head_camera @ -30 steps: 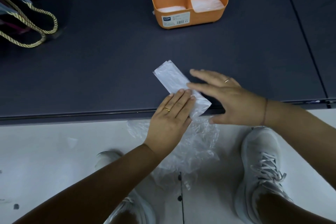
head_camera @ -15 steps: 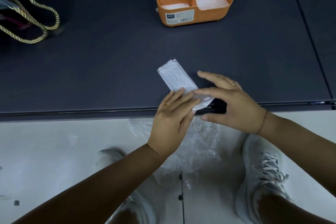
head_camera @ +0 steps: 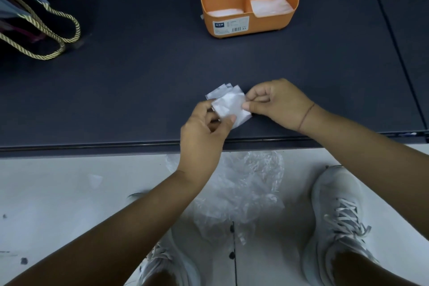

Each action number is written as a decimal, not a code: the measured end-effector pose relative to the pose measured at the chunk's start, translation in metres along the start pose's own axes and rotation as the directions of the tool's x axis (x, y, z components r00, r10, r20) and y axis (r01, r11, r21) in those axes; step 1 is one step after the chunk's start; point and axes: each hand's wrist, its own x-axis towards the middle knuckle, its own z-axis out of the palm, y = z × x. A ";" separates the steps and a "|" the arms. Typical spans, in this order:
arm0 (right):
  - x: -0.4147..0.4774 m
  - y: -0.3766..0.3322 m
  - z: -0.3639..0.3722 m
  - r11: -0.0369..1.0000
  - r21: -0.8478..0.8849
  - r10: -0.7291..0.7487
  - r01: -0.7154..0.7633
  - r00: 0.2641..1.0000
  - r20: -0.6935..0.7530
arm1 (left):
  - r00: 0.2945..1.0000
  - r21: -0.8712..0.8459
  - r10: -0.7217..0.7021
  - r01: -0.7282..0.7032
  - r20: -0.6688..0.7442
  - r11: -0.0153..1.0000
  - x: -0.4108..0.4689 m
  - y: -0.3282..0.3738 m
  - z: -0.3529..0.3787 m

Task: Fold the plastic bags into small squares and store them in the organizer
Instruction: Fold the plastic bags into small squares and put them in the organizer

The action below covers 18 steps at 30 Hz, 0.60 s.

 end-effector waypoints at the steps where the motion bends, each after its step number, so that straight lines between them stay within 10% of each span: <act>1: 0.005 -0.002 0.001 0.999 -0.025 0.024 -0.024 1.000 -0.013 | 1.000 0.003 -0.016 0.016 -0.005 1.000 0.003 0.000 0.000; 18: 0.009 -0.013 0.018 0.982 -0.128 0.122 -0.139 0.983 -0.136 | 0.979 0.395 0.162 -0.102 -0.122 0.913 0.029 0.000 -0.004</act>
